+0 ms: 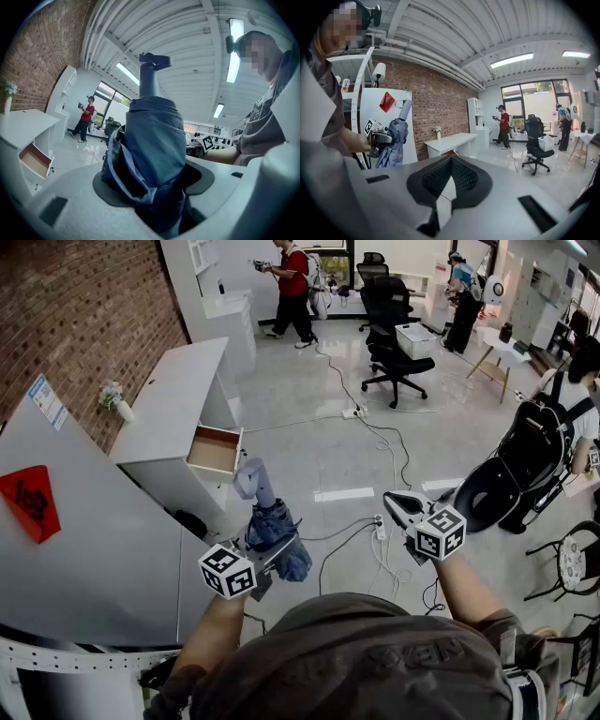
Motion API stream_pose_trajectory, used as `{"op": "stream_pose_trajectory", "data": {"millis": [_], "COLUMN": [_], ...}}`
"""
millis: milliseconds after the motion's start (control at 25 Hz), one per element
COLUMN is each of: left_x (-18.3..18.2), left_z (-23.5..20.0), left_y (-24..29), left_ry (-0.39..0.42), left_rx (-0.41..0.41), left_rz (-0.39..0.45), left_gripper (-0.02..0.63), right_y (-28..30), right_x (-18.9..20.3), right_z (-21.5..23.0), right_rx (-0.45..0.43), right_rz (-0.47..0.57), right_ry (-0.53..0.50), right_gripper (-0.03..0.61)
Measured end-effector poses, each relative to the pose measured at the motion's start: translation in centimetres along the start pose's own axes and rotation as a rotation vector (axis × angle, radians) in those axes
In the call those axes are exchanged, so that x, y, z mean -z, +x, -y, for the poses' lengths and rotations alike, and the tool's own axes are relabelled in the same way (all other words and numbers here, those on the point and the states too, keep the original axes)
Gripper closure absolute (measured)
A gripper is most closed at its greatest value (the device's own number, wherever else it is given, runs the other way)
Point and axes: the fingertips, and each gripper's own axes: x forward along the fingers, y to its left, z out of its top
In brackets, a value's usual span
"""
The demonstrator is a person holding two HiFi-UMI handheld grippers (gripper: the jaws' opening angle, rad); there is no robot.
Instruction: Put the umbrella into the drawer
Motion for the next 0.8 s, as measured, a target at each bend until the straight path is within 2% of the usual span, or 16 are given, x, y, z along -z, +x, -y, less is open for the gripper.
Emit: {"op": "stream_pose_trajectory", "data": {"millis": [520, 800], "left_x": [-0.1, -0.3], "left_z": [-0.2, 0.9], "left_y": [0.9, 2.9], "left_ry": [0.006, 0.014], "left_rx": [0.0, -0.014], "left_rz": [-0.016, -0.021], "left_gripper": [0.354, 0.354], "right_y": [0.4, -0.8], "right_x": [0.2, 0.4], "right_z": [0.8, 2.8], "right_rx": [-0.009, -0.009], "right_rz": [0.0, 0.016], "right_ry": [0.0, 0.043], "right_gripper": [0.588, 0.588]}}
